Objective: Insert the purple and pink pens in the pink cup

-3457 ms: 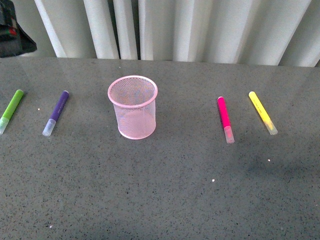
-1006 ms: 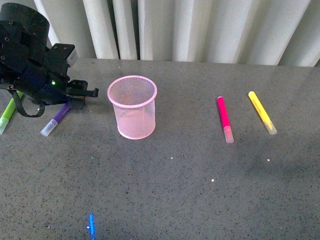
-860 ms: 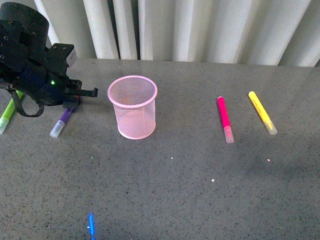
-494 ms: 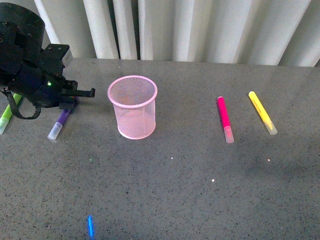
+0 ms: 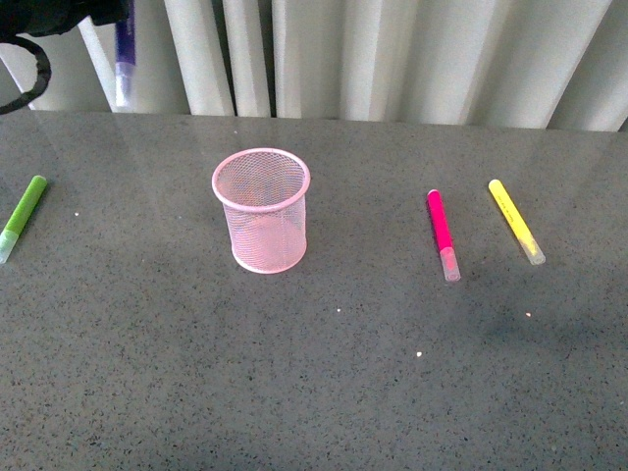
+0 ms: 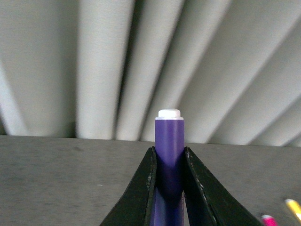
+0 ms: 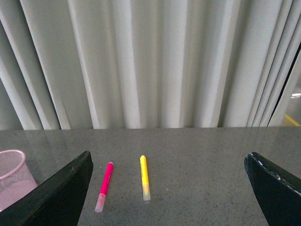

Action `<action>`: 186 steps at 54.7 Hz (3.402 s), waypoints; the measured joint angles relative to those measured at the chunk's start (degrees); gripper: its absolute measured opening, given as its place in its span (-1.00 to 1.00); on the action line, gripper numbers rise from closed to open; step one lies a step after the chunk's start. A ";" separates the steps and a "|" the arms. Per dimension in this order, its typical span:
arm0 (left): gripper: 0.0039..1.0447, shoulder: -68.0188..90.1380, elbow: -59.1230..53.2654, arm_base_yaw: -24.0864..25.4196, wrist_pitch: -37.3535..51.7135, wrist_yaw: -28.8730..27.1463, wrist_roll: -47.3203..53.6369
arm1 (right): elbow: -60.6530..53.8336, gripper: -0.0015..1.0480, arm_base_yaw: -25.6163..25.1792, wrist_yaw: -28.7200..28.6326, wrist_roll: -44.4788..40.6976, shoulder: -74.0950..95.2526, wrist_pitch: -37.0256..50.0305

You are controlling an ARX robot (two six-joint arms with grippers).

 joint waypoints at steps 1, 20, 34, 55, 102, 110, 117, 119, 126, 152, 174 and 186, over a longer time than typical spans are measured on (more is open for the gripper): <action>-0.76 -0.33 -1.14 -0.72 1.44 0.66 -0.72 | 0.00 0.87 0.02 0.00 0.00 0.00 0.00; -0.76 0.52 -6.29 -11.52 13.16 -2.73 -9.42 | -0.02 0.87 0.00 0.00 0.00 0.00 0.00; -0.76 6.99 -2.01 -13.57 13.14 -5.77 -10.99 | 0.00 0.87 0.02 0.00 0.00 0.00 0.00; -0.76 14.88 2.29 -12.37 12.98 -6.75 -10.99 | -0.02 0.87 0.02 0.00 0.00 0.00 0.00; -0.76 18.27 4.33 -10.05 13.62 -6.99 -11.82 | -0.02 0.87 0.02 0.00 0.00 0.00 0.00; -0.51 18.27 4.22 -9.92 12.70 -7.69 -13.97 | -0.02 0.87 0.00 0.00 0.02 0.00 0.00; -0.13 18.16 3.91 -9.73 12.02 -7.72 -14.21 | 0.00 0.87 0.02 0.00 0.00 0.00 0.00; 0.00 17.90 3.48 -9.57 11.89 -7.65 -14.53 | -0.02 0.87 0.00 0.00 0.00 0.00 0.00; 0.38 15.87 2.08 -9.09 10.82 -7.37 -15.39 | -0.02 0.87 0.02 0.00 0.00 0.00 0.00; 0.88 -20.79 -11.82 -1.11 -28.68 0.09 1.29 | 0.00 0.87 0.02 0.02 0.00 0.00 0.00; -0.13 -26.40 -30.97 0.74 11.89 -10.91 10.45 | -0.02 0.87 0.00 0.02 0.00 0.00 0.00; -0.93 -32.11 -40.09 2.97 13.79 -8.87 11.02 | -0.02 0.87 0.00 0.02 0.00 0.00 0.00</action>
